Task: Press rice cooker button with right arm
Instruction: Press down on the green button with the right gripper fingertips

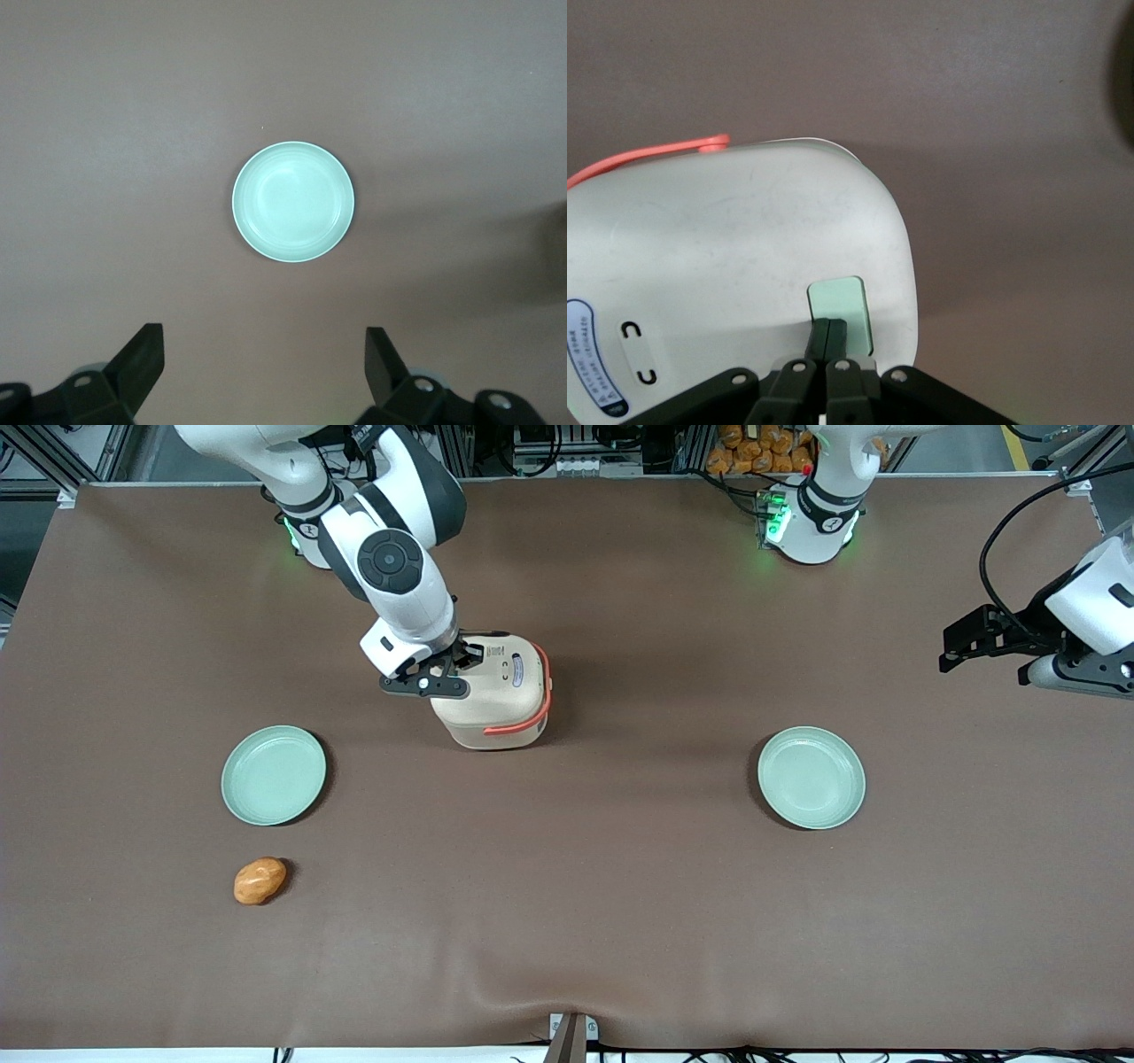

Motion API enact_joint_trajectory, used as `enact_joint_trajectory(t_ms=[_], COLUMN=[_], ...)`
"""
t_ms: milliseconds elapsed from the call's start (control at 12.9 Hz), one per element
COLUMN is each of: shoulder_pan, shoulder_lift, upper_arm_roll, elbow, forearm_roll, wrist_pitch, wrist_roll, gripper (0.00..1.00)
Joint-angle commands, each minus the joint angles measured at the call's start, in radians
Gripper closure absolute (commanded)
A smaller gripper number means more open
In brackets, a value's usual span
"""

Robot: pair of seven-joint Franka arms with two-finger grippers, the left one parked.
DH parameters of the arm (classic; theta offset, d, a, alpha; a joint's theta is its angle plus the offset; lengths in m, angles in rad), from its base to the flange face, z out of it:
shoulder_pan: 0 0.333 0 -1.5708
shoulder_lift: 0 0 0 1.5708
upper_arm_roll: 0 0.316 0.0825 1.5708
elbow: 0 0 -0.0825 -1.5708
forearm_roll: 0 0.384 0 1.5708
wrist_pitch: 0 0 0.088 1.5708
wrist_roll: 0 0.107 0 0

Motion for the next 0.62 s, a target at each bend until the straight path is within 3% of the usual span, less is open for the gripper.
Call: enact_joint_trajectory(t_ms=[0, 544], shoulder_pan=[-0.005, -0.007], shoulder_lift=[0.005, 0.013], upper_arm_roll=[-0.014, -0.022], elbow=[-0.029, -0.086], forearm_roll=[-0.016, -0.015], wrist_pitch=[0.029, 0.109], wrist_roll=[0.016, 0.017], gripper=[1.00, 1.00])
